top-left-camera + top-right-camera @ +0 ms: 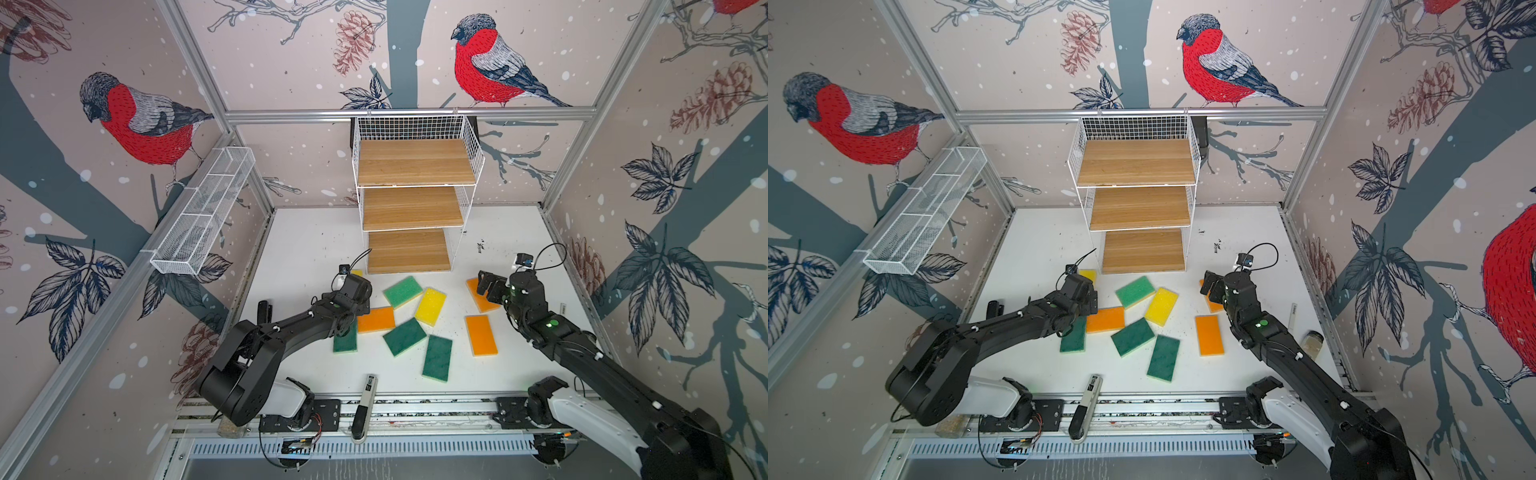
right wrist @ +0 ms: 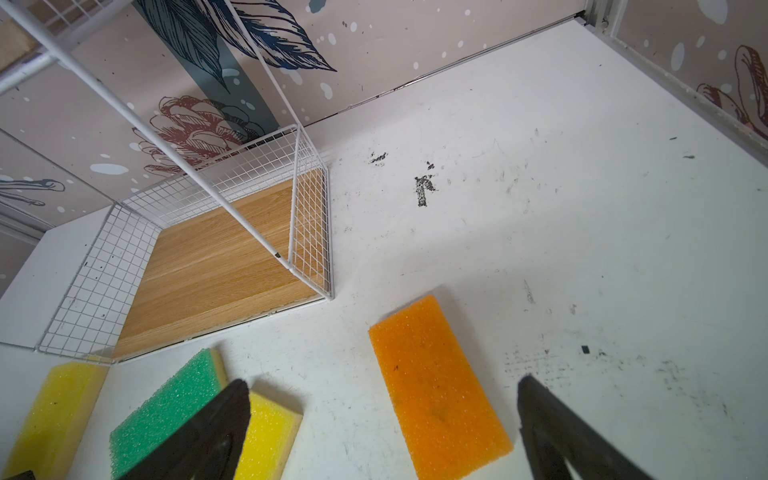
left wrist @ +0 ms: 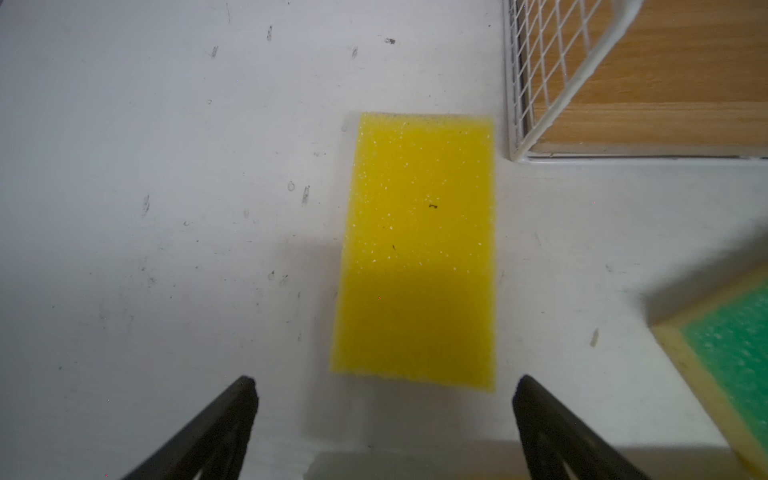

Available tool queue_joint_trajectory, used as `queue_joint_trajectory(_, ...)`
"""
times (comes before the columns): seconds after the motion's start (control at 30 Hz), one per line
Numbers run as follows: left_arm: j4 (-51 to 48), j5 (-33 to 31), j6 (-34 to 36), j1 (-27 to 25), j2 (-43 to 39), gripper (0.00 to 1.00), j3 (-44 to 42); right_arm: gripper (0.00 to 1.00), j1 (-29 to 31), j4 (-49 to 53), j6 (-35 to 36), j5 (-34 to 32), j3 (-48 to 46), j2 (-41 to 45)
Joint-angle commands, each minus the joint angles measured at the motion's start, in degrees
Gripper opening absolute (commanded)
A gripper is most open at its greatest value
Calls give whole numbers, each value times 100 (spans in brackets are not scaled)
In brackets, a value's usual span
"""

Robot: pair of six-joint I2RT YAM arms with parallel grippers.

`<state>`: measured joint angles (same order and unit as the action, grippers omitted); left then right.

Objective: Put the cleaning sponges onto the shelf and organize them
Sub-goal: 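Reach left gripper to the yellow sponge while right gripper nears orange sponges, then close the left gripper on the yellow sponge and lift it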

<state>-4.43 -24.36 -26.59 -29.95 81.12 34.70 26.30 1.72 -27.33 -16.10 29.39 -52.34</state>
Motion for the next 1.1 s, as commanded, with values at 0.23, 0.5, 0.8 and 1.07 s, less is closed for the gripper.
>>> queue_joint_trajectory(0.23,523,593,180,273,358,96,9,100,12,-145,-108,-131,23,-47)
queue_joint_trajectory(0.5,668,678,272,272,425,97,-3,100,20,-154,-150,-100,36,-110)
queue_joint_trajectory(0.8,820,705,171,393,738,95,21,100,20,-98,-163,-128,32,-100)
queue_joint_trajectory(1.07,899,1138,404,423,857,88,80,100,22,-68,-185,-132,24,-100)
